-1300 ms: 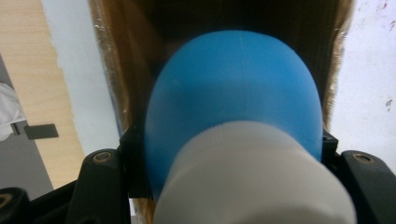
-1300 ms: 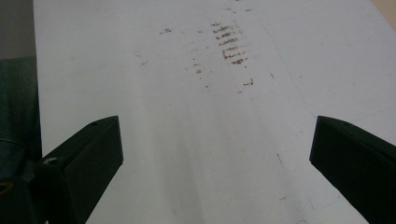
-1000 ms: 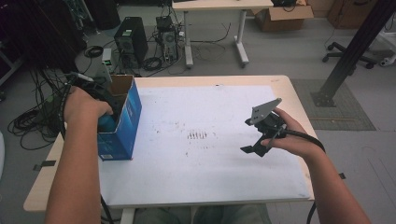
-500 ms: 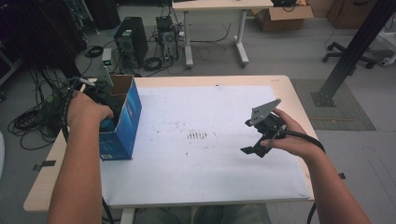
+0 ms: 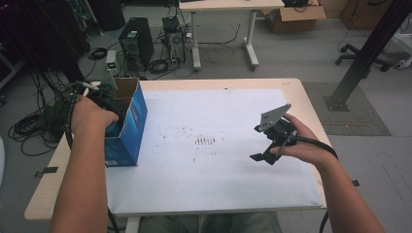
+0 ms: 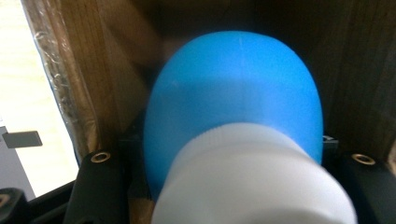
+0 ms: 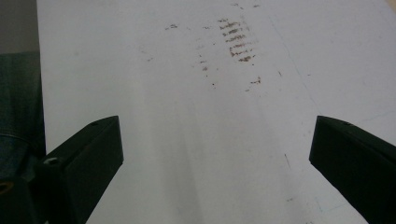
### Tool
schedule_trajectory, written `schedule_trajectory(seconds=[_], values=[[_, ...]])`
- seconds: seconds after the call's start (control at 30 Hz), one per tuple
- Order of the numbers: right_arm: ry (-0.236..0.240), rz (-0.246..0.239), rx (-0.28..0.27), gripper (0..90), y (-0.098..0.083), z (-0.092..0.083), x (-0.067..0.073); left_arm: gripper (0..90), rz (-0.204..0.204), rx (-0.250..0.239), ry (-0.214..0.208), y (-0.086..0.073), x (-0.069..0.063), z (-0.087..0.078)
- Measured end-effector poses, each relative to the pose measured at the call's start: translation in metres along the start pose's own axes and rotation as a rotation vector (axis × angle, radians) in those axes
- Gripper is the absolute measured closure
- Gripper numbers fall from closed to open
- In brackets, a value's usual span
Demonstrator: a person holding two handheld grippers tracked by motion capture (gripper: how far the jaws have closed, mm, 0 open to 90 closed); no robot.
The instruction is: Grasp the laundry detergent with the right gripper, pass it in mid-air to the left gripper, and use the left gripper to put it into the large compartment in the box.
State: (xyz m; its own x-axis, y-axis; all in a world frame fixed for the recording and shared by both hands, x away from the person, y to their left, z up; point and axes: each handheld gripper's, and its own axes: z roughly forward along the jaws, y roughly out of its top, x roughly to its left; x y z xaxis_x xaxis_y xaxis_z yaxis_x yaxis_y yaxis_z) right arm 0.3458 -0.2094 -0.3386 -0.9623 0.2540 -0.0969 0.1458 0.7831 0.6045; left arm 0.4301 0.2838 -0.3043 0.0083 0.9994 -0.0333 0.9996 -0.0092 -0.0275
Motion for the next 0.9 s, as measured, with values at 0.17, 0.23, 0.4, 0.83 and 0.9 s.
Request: schedule_trajectory(seconds=[0.17, 0.23, 0.4, 0.83, 0.9], values=[[-0.002, 0.0, -0.003, 2.9, -0.0011, -0.0015, 0.0002, 37.9, -0.002, 0.002, -0.001, -0.0004, 0.0001, 0.0], [-0.003, -0.003, 0.004, 3.0, -0.0013, -0.0008, 0.0008, 37.9, -0.001, 0.0, 0.001, -0.0004, -0.0003, 0.0001], [-0.002, -0.005, 0.0, 3.0, -0.0014, 0.0008, 0.0018, 37.3, 0.004, -0.004, 0.002, -0.0004, -0.0005, -0.0001], [0.001, -0.007, -0.006, 3.0, -0.0012, 0.0023, 0.0025, 30.2, 0.014, -0.019, 0.0, -0.002, -0.0039, -0.009], [0.002, -0.006, -0.006, 3.0, -0.0017, 0.0022, 0.0028, 29.7, 0.013, -0.024, -0.001, -0.0021, -0.0043, -0.0098]])
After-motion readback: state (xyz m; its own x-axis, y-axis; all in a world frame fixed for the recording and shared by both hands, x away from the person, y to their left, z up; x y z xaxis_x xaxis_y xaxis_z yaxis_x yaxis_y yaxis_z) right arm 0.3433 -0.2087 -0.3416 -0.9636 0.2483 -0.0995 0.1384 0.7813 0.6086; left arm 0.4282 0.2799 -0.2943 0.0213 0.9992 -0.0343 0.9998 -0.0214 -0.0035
